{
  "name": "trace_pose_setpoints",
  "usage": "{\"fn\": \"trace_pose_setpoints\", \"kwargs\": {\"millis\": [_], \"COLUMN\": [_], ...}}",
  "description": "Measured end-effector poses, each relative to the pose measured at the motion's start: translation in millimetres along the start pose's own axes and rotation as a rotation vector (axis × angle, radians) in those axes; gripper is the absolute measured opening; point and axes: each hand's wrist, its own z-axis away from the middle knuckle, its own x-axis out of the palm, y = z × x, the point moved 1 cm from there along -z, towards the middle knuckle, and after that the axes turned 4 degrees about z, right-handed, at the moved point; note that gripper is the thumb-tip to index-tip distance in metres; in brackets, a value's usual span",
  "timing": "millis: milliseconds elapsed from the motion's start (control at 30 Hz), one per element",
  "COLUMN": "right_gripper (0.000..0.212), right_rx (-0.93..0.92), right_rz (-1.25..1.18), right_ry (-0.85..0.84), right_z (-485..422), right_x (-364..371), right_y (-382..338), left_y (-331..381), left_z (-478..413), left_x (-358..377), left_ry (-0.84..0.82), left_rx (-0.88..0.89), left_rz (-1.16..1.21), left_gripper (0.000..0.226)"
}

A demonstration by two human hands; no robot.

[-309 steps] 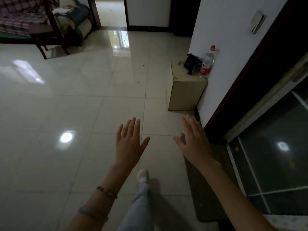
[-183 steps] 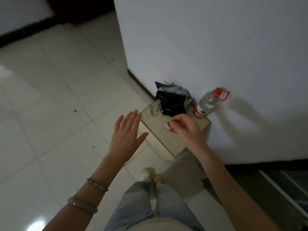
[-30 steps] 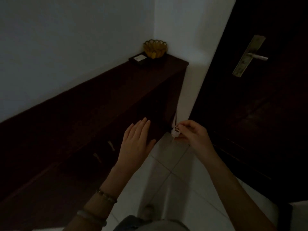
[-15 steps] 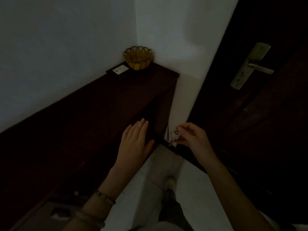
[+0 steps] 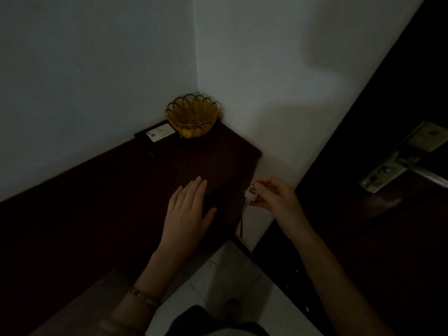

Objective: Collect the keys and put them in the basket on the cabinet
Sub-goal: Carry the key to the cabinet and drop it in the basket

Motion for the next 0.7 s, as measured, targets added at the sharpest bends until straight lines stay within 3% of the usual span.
{"fn": "trace_pose_setpoints", "kwargs": {"millis": [333,700], "right_gripper": [0.017,0.013], "right_rx": [-0.002,-0.089], "right_rz": [-0.016,-0.005], "right_ry": [-0.134,-0.235], "right_z": [-112.4,-242.5], "right_x": [9.9,70.7], "right_y": [-5.1,-40.9], "left_y": [-30.1,-99.4], "left_z": [-87.2,-167.1], "left_x": [17.4,6.1], "left_ry": [0.062,0.210], "left_rx": [-0.091,-0.140], "left_rz": [-0.058,-0.092], "left_gripper": [0.066,0.064]}}
